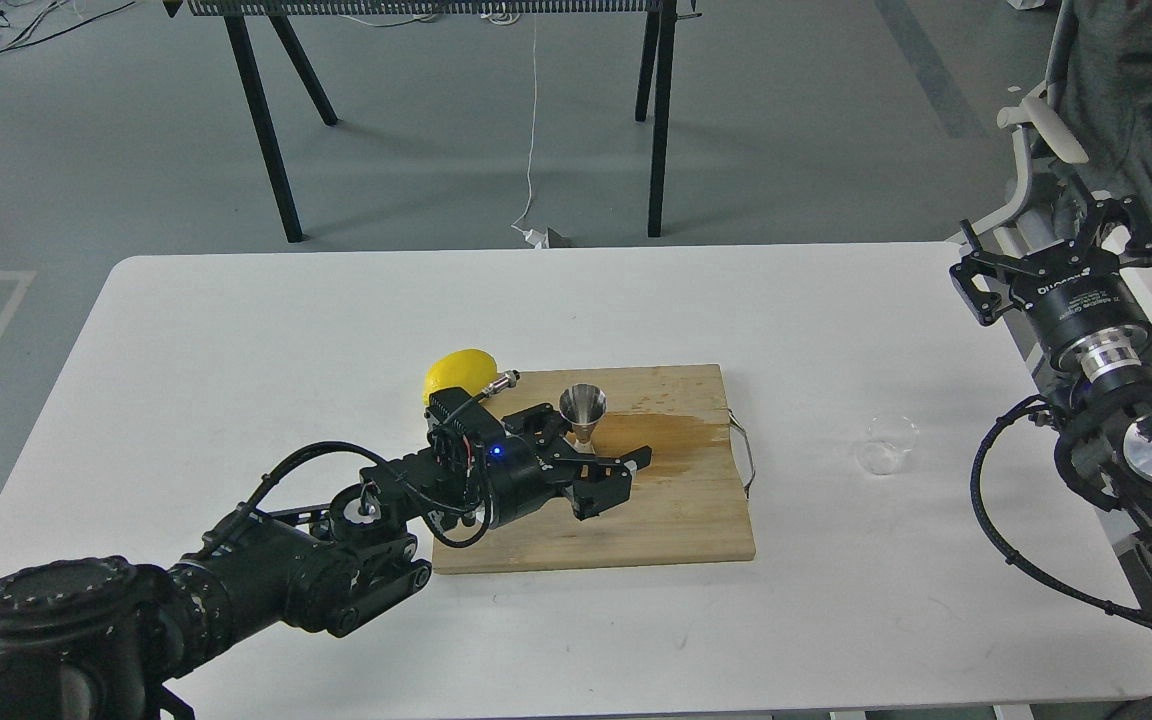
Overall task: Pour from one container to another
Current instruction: 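Lower the jigger upright onto the board beside the spill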
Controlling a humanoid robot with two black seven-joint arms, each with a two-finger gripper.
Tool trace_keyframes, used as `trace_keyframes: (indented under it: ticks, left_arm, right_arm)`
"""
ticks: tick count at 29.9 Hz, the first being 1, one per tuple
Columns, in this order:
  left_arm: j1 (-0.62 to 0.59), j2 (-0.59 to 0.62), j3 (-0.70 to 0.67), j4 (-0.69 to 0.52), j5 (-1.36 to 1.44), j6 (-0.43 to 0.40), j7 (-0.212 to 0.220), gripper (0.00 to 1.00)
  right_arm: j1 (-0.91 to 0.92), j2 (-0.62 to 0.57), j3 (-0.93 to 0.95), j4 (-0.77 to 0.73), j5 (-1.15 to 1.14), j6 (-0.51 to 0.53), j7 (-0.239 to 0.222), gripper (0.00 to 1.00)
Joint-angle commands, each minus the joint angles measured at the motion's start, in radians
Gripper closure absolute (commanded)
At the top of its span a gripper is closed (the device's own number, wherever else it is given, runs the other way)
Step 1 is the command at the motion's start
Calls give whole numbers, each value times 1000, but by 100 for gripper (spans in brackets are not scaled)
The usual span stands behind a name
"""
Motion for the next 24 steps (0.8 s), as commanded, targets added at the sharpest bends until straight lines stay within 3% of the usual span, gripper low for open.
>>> trace_keyframes:
  ticks: [1,24]
  left_arm:
    - [1,10,0,3,-5,3,0,11]
    - [32,83,0,-2,-21,29,0,11]
  right_arm:
    - [-2,1,1,2,0,0,1,1]
    - [-2,3,1,5,0,0,1,1]
